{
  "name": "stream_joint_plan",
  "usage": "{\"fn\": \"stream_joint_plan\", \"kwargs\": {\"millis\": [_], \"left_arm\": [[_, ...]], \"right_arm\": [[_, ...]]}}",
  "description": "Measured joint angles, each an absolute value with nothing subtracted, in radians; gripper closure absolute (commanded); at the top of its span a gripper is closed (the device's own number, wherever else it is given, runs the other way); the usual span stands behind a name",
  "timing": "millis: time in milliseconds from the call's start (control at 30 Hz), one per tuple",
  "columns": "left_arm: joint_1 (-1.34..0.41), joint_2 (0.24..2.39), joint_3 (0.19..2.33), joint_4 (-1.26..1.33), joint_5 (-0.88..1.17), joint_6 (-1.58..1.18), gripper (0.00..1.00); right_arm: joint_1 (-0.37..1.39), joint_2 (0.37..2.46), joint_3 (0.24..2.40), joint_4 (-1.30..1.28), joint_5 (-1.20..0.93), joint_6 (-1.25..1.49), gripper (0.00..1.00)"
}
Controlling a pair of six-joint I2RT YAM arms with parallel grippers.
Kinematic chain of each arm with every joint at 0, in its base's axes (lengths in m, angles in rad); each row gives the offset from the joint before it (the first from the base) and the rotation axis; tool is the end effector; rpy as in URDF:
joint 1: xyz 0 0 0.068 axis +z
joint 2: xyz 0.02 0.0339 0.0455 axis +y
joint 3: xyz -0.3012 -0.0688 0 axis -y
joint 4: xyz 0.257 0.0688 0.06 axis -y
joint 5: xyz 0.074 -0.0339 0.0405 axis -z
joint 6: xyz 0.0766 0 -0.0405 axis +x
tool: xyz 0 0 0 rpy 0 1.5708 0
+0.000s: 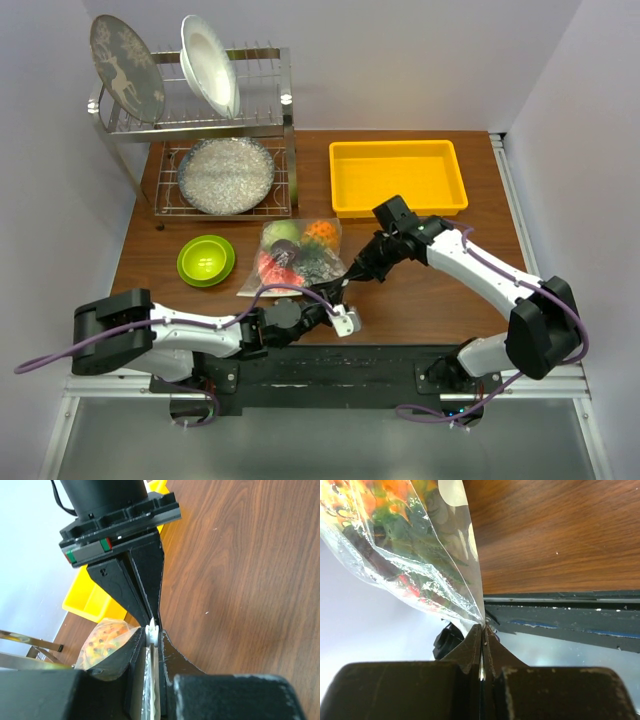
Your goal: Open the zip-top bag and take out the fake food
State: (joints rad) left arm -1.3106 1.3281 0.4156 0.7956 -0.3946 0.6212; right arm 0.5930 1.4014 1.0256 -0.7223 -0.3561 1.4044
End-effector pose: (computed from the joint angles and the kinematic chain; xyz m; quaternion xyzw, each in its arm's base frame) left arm 0.1046 -0.2785 0.2224 0.5286 0.5238 -0.0824 0.6629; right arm 0.2311 0.1879 0.2421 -0.3395 -0.8955 -0.2870 0.0200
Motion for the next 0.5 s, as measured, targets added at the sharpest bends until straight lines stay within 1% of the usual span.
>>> {"fn": "stream_joint_plan", "kwargs": {"millis": [300, 500], "left_arm": [[-1.311, 1.323, 0.415, 0.757, -0.430, 0.610, 0.96], [-1.311, 1.277, 0.415, 0.704, -0.456, 0.582, 0.96]], "right_arm": [[0.545, 1.392, 1.026, -0.739, -0.367, 1.380, 1.00], [0.481, 1.332, 1.026, -0.770, -0.359, 1.344, 1.00]]}}
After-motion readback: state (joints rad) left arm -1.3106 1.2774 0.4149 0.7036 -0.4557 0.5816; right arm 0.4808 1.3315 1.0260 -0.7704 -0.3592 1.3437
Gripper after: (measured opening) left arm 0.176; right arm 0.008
